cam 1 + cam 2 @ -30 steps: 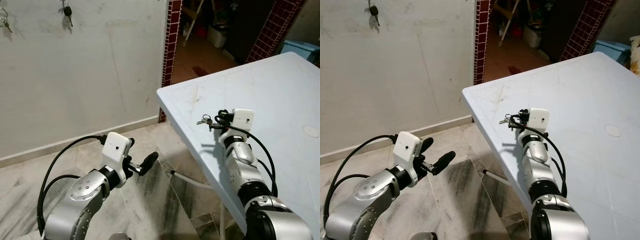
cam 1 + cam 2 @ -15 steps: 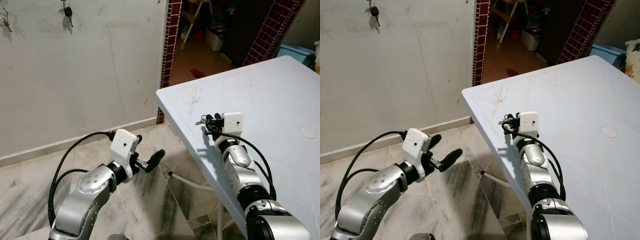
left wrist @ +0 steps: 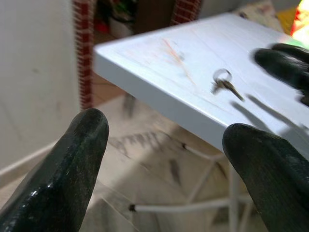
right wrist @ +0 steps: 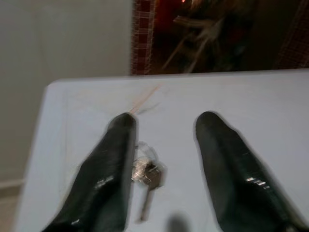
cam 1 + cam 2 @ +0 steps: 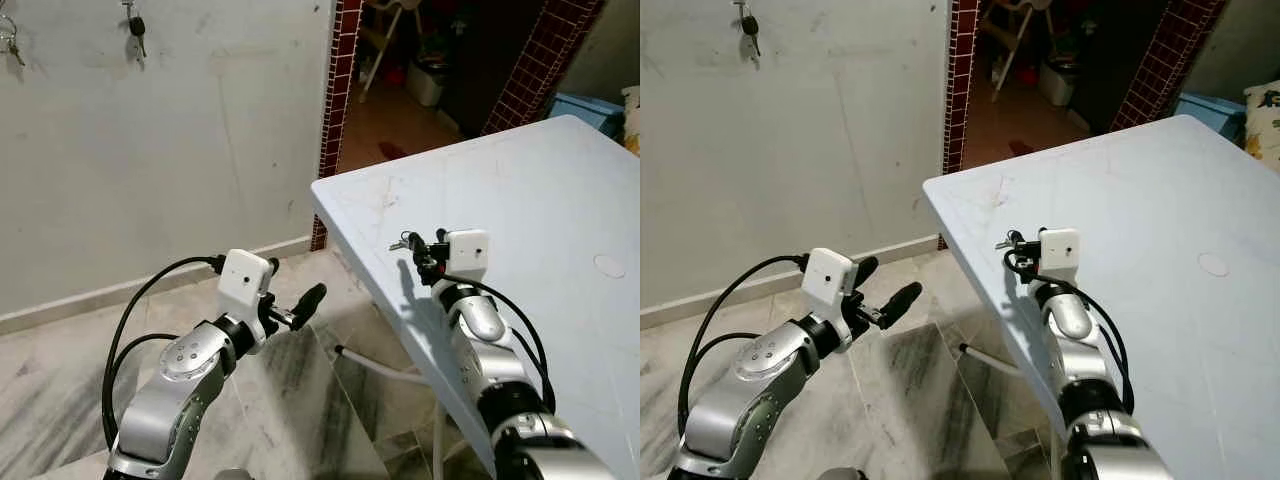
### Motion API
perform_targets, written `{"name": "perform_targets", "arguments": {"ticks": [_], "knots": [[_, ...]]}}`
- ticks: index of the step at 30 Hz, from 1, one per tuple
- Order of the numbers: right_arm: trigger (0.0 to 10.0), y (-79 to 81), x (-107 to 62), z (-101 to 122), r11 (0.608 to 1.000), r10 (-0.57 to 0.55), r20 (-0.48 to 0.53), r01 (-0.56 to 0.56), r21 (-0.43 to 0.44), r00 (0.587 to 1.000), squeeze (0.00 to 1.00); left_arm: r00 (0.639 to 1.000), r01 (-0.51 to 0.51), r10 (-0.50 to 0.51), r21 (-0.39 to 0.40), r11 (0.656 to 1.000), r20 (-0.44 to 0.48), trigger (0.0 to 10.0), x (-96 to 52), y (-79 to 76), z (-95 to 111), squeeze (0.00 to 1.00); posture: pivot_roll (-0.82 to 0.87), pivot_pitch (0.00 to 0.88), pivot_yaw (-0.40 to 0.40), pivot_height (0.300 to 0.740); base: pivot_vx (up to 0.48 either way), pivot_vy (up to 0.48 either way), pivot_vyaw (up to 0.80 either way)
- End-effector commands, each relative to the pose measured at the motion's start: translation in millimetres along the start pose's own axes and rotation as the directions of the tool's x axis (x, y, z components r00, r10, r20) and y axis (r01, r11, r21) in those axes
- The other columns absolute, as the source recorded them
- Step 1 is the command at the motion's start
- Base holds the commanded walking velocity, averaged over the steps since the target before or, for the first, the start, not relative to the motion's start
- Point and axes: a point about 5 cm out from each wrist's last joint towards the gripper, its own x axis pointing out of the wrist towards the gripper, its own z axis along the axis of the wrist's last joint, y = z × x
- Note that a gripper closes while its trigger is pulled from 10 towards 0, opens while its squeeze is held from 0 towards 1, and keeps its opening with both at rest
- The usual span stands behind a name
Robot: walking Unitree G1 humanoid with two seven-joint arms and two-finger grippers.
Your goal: Hang keys on a hook
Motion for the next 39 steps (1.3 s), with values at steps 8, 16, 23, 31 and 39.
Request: {"name": "perform_targets", "arguments": {"ticks": [8, 16, 23, 31, 39], "knots": [[10.0, -4.2, -28.3, 15.0, 0.999, -0.033, 0.037, 0.031, 0.04, 0.999, 0.0, 0.997, -0.063, 0.063, 0.008, 0.998, 0.037, 10.0, -17.9, 5.1, 1.0, 0.0, 0.19, 0.031, -0.103, 0.74, 0.0, 0.0, 0.0], [10.0, 0.6, -43.8, 14.9, 0.998, -0.023, -0.023, 0.024, 0.05, 0.999, 0.0, 0.996, -0.08, 0.08, 0.001, 0.997, 0.041, 10.0, -19.3, 6.9, 1.2, 0.0, 0.18, 0.033, -0.106, 0.74, 0.139, 0.0, 0.0], [10.0, 6.1, -46.7, 19.4, 0.998, -0.004, -0.044, 0.007, 0.069, 0.999, 0.0, 0.996, -0.08, 0.08, 0.003, 0.997, 0.039, 10.0, -20.3, 7.2, 1.2, 0.0, 0.19, 0.034, -0.106, 0.74, 0.327, 0.0, 0.0], [10.0, 6.8, -62.9, 15.0, 0.997, 0.005, -0.092, 0.003, 0.079, 0.996, 0.0, 0.997, -0.068, 0.068, 0.001, 0.998, 0.027, 10.0, -21.3, 6.6, -0.2, 0.0, 0.18, 0.039, -0.102, 0.74, 0.344, 0.0, 0.0], [10.0, 5.4, -70.3, 18.4, 0.996, -0.009, -0.106, 0.018, 0.082, 0.994, 0.0, 0.997, -0.079, 0.079, 0.012, 0.997, 0.016, 10.0, -21.1, 9.2, -1.0, 0.0, 0.18, 0.041, -0.102, 0.74, 0.323, 0.0, 0.0]]}}
